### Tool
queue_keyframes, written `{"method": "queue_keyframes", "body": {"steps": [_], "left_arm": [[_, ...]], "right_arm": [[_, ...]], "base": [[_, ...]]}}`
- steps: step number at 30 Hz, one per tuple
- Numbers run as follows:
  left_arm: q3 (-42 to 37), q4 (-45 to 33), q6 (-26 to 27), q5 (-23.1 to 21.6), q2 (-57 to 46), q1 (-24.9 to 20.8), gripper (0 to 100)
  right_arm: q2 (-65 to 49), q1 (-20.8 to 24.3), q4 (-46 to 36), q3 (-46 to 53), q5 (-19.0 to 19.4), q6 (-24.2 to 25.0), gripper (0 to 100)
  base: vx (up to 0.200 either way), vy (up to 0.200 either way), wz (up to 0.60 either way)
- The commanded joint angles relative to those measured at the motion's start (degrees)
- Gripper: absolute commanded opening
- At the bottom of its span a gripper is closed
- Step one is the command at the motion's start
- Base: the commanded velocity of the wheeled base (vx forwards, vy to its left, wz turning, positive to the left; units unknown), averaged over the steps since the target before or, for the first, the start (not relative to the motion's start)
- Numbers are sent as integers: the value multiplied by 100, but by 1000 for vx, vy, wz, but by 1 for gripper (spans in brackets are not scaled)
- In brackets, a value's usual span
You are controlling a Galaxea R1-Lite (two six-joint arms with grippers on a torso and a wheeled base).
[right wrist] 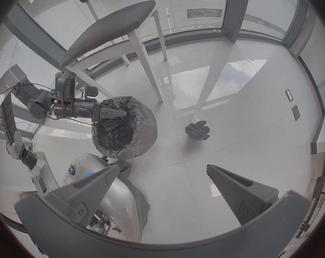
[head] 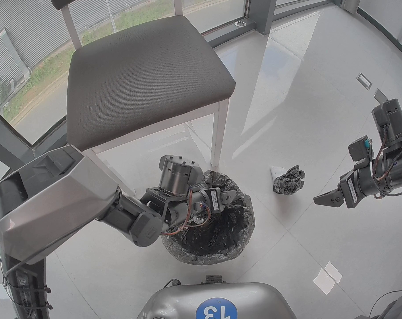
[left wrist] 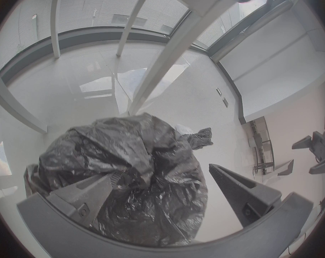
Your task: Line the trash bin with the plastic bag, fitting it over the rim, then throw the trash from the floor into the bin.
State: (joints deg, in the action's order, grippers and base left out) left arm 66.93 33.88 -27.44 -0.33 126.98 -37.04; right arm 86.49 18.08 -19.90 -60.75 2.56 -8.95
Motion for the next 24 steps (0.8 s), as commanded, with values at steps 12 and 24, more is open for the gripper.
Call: {"method": "queue_keyframes", "body": {"steps": [12, 24], "left_arm": [[-488, -74, 99, 42, -885, -234, 100], [-514, -74, 1153, 24, -1158, 74, 100]], "right_arm": [[113, -6, 47, 186, 8, -54, 100], [1326, -182, 1225, -192, -71, -1197, 100]], "base": [[0, 0, 0], [0, 0, 0]]}}
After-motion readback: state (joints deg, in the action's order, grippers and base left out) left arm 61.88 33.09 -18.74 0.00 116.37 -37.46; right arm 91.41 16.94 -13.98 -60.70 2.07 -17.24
